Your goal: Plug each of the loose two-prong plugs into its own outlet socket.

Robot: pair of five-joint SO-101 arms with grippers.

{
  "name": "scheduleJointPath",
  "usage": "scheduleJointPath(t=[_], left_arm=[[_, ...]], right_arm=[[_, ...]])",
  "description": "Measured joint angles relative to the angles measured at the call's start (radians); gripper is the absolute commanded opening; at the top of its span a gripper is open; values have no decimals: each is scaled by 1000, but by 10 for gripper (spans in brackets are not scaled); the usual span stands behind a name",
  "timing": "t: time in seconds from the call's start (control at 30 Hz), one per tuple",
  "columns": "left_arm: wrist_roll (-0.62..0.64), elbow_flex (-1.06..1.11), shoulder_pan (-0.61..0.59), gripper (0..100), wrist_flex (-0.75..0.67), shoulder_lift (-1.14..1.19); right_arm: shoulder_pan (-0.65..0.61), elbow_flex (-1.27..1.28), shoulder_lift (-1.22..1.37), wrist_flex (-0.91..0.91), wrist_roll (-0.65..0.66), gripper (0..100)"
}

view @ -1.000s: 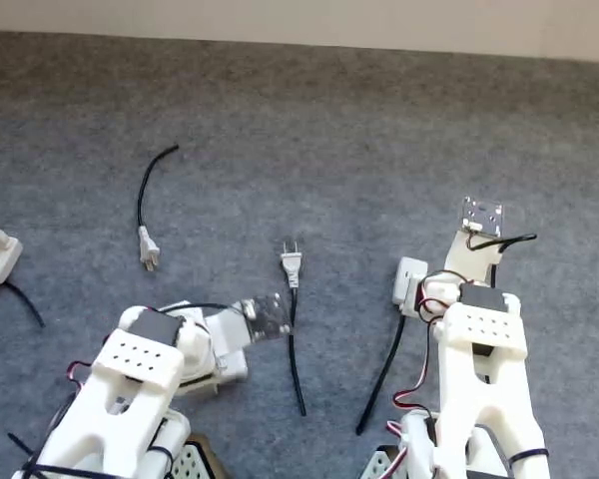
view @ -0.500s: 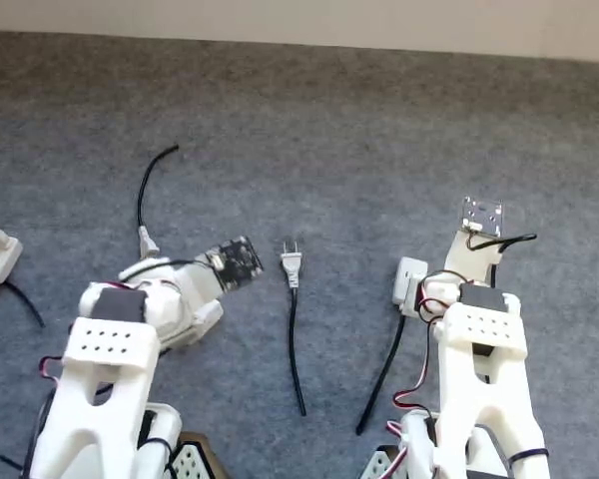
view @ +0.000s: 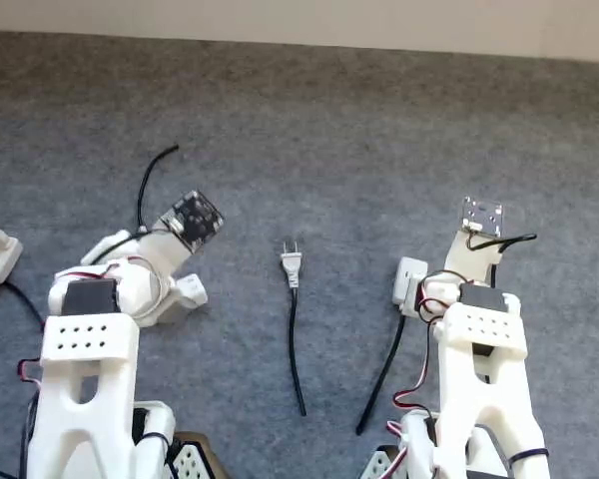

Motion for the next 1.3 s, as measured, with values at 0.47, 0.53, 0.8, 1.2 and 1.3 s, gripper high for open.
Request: scheduleJointPath(t=[0.47,0.53,0.8,1.2,1.3], left_arm=[[-20,-626,0,379,193,847],[-28,-747,0,379,281,1005],[-144,-786,5,228,347,1165],[-187,-500,166,3,264,994],[-140,-460,282,3,238,964]], right_arm=[[0,0,0,0,0,260],[0,0,0,0,0,260],[0,0,0,0,29,260],[0,0,0,0,29,260],[0,0,0,0,29,260]])
